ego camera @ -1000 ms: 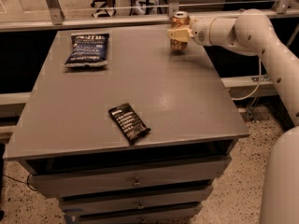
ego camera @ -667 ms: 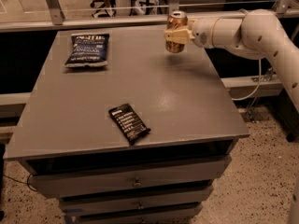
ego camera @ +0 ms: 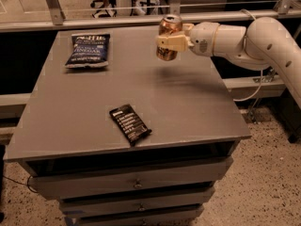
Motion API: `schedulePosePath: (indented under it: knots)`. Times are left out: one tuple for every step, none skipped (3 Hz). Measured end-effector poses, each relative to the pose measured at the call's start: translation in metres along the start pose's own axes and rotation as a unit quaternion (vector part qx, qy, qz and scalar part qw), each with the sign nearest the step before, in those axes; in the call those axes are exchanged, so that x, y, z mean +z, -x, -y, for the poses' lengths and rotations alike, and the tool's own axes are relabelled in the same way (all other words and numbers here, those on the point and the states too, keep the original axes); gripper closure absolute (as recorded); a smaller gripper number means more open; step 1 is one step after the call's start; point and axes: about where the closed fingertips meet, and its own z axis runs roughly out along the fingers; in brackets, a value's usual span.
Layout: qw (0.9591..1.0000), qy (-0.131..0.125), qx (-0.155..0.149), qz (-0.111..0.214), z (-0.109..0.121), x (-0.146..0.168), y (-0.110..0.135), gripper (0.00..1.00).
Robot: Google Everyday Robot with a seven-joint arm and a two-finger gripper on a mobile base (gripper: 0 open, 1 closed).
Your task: Move orange can near rxbar chocolate
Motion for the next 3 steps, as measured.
schedulePosePath:
  knots:
    - [0.9999, 0.009, -0.001, -0.005, -0.004, 0.003, -0.002, 1.0]
    - [0.9985, 0.043, -0.008, -0.034, -0.035, -0.003, -0.007, 1.0]
    - [0.9951, 0.083, -0.006, -0.054, -0.075, -0.014, -0.014, 1.0]
